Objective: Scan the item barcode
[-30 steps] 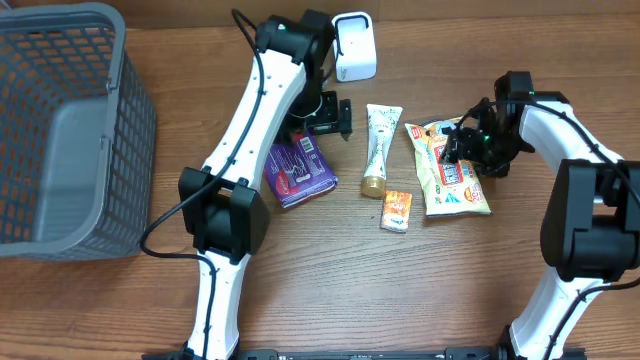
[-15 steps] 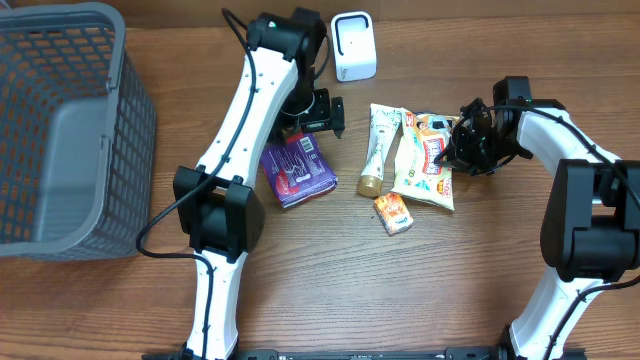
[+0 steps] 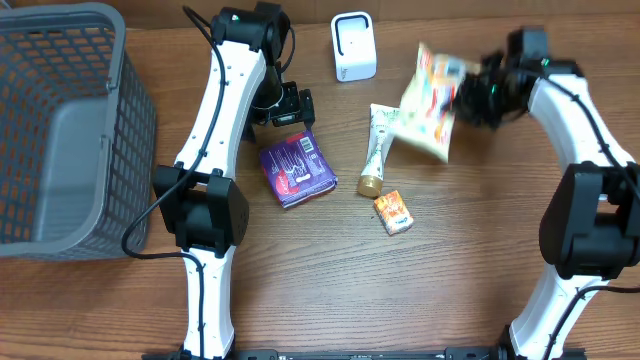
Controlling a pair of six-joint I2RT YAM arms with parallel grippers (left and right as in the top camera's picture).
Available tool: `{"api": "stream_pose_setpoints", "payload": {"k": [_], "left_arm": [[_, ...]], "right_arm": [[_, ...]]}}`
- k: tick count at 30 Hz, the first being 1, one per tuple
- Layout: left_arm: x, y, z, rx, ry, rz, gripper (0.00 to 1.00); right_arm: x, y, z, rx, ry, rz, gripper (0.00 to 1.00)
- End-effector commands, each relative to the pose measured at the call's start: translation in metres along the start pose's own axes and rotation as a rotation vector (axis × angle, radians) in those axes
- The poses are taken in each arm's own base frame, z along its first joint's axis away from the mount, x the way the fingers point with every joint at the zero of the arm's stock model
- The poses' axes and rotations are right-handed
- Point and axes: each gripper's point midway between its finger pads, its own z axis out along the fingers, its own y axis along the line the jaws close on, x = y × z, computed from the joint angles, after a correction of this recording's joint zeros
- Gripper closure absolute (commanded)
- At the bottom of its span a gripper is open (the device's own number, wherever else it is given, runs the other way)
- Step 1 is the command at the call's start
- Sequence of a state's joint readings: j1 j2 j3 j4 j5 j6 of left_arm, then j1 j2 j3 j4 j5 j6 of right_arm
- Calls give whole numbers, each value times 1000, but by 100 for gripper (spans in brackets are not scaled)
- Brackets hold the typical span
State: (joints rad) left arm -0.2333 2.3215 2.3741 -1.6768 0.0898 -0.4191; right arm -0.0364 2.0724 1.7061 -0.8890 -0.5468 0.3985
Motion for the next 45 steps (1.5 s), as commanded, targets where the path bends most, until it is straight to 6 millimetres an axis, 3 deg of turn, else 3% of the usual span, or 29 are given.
{"api": "stream_pose_setpoints", "payload": {"k": [1, 6, 9, 11, 18, 23, 34, 45], "left_arm": [[-9, 12, -5, -67, -51, 10, 0], [-11, 14, -5, -55, -51, 0, 0], [-12, 14, -5, -56, -54, 1, 0], [-12, 15, -5, -62, -55, 6, 0], [-8, 17, -5, -72, -42, 19, 0], [-9, 17, -5, -71, -43, 19, 0], [-8, 15, -5, -60, -38, 18, 0], [-8, 14, -5, -60, -38, 21, 0]], "right_arm": [[-31, 53, -25, -125, -106, 51, 96], [-47, 99, -18, -239, -188, 47, 96], [-46, 144, -2, -335, -228, -33, 96], [-47, 162, 5, -362, -266, -67, 96], [-63, 202, 14, -424, -435, -74, 96], [-75, 203, 22, -450, -490, -54, 96], [-81, 177, 74, -364, -524, -17, 96], [-76, 176, 87, -341, -524, -16, 96]]}}
